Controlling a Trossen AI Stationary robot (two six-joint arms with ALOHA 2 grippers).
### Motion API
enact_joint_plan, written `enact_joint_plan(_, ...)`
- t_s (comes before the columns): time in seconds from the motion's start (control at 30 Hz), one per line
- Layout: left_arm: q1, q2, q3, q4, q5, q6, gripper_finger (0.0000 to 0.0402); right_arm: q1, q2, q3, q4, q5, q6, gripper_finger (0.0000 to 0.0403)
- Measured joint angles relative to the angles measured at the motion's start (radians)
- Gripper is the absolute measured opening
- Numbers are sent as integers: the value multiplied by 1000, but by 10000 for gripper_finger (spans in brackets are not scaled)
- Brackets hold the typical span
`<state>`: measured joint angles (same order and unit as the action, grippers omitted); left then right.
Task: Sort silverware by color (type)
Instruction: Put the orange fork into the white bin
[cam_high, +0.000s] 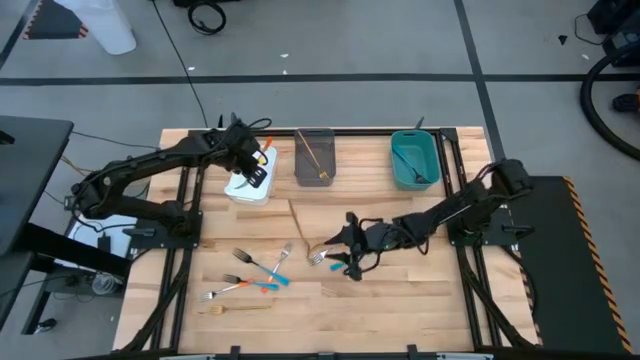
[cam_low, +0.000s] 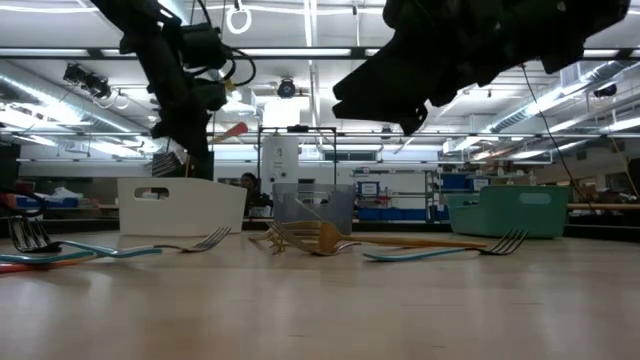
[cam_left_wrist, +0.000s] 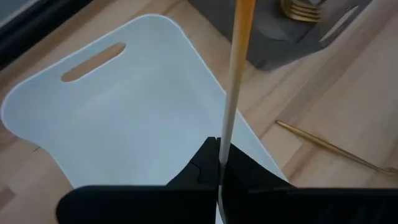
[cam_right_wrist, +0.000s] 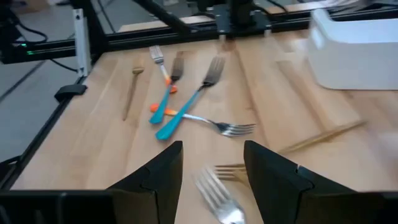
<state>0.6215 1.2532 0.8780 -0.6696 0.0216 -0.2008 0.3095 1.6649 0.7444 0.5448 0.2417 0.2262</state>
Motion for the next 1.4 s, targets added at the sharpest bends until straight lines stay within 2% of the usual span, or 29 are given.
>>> enact_joint_plan(0.17, 11, 45, 0, -16, 0, -3, 6, 18, 89, 0, 163, 0, -46, 181)
enact_joint_plan(0.37, 18, 101, 0, -18, -11, -11, 6, 17, 149, 0, 242, 0, -106, 181)
enact_joint_plan(0.8, 18, 248, 0, -11, -29, -13, 6, 8, 141, 0, 255, 0, -252, 181)
enact_joint_plan(1.2, 25, 322, 0, -7, -28, -16, 7, -14, 140, 0, 278, -22, -289, 181)
enact_joint_plan(1.3, 26, 329, 0, -9, -29, -19, 19, -18, 140, 0, 277, -29, -290, 181)
enact_joint_plan(1.4, 26, 328, 1, -10, -29, -24, 52, -18, 140, 0, 278, -30, -290, 181)
